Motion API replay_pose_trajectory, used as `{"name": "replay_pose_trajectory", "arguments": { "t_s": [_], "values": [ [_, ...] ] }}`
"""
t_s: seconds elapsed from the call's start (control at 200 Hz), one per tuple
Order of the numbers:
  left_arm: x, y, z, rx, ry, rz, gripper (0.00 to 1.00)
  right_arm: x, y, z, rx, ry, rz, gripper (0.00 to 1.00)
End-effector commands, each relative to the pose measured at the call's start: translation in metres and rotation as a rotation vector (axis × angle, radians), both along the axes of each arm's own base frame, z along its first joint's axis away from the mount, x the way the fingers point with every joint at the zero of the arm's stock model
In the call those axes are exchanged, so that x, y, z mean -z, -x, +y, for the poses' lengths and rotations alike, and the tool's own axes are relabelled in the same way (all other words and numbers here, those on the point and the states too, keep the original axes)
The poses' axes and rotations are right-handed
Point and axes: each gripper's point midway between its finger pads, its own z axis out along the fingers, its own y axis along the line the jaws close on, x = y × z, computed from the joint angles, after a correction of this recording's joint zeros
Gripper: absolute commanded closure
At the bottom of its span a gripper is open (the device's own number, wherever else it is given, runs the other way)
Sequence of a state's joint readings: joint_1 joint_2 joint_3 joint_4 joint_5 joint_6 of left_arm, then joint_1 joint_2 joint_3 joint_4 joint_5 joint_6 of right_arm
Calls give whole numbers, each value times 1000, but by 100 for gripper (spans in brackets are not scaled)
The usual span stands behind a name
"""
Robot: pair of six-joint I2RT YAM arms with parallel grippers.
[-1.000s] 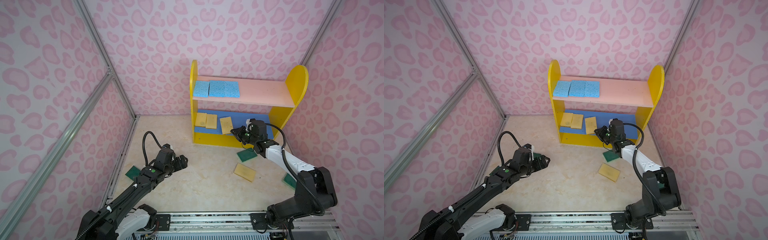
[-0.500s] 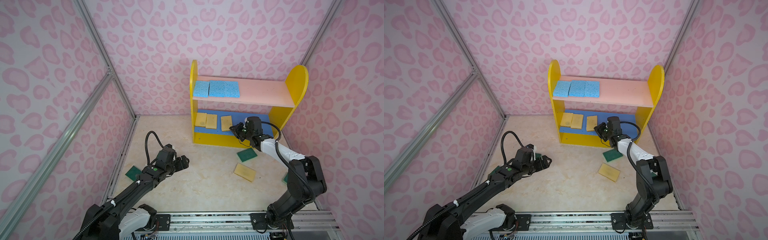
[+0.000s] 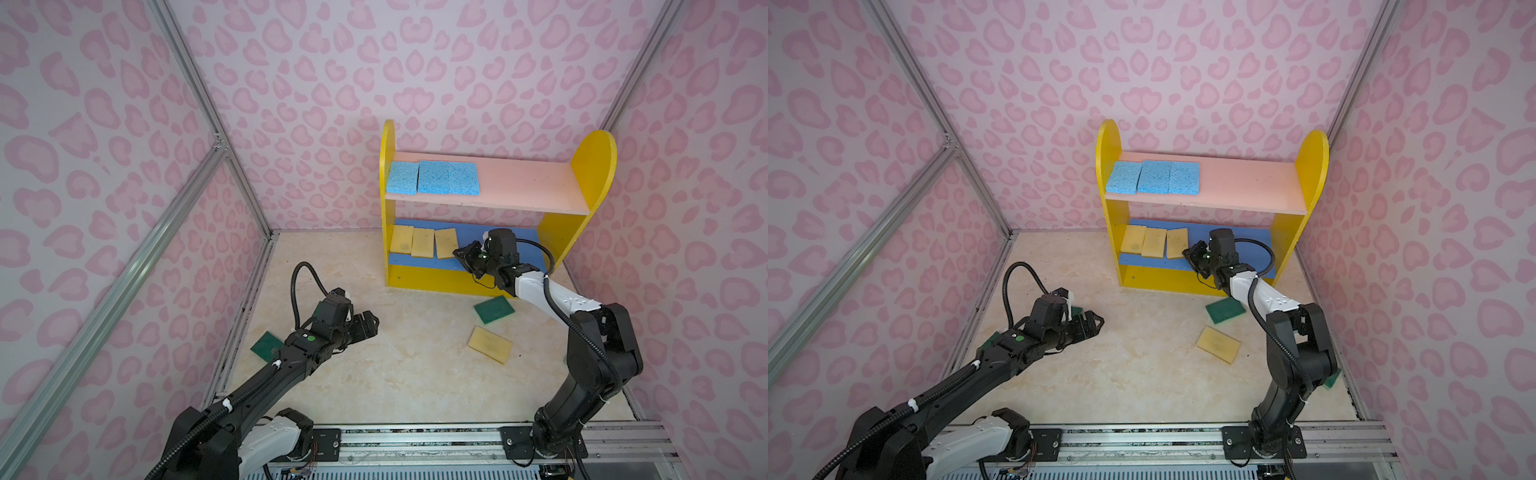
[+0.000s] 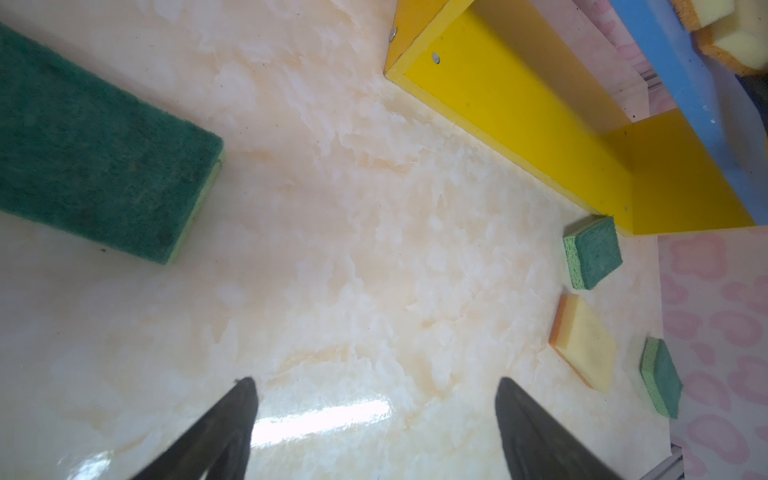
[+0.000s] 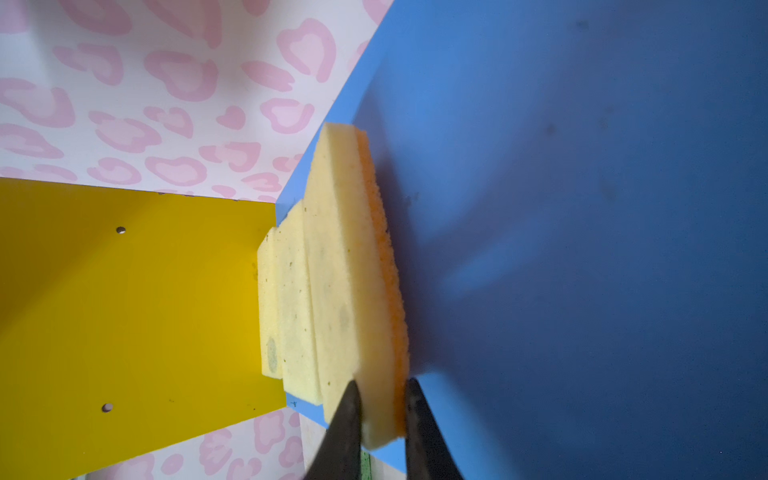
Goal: Place and organize the cleaning sponges onto the shelf
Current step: 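Set the yellow sponge upright beside the other two and open the right gripper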
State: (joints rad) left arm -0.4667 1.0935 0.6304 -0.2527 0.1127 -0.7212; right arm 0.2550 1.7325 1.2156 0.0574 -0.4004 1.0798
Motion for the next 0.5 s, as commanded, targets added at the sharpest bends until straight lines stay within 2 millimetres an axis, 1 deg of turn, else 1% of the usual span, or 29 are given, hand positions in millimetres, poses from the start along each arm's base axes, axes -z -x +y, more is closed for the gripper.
{"name": "replay_pose_trajectory", "arguments": {
  "t_s": [0.0, 0.075, 0.23, 0.34, 0.495],
  "values": [
    [-6, -2, 0, 5, 3, -29, 9, 1, -1, 7, -30, 6, -1, 74],
    [-6, -2, 0, 6, 2, -28, 9, 2, 0, 10, -38, 6, -1, 69],
    [-9, -2, 0, 6, 4, -33, 9, 6, 3, 17, -59, 8, 6, 63],
    [-9, -1, 0, 9, 4, -29, 9, 6, 6, 16, -65, 20, 7, 47],
    [-13, -1, 0, 14, 8, -42, 10, -5, 10, 15, -85, 46, -21, 31]
  ]
}}
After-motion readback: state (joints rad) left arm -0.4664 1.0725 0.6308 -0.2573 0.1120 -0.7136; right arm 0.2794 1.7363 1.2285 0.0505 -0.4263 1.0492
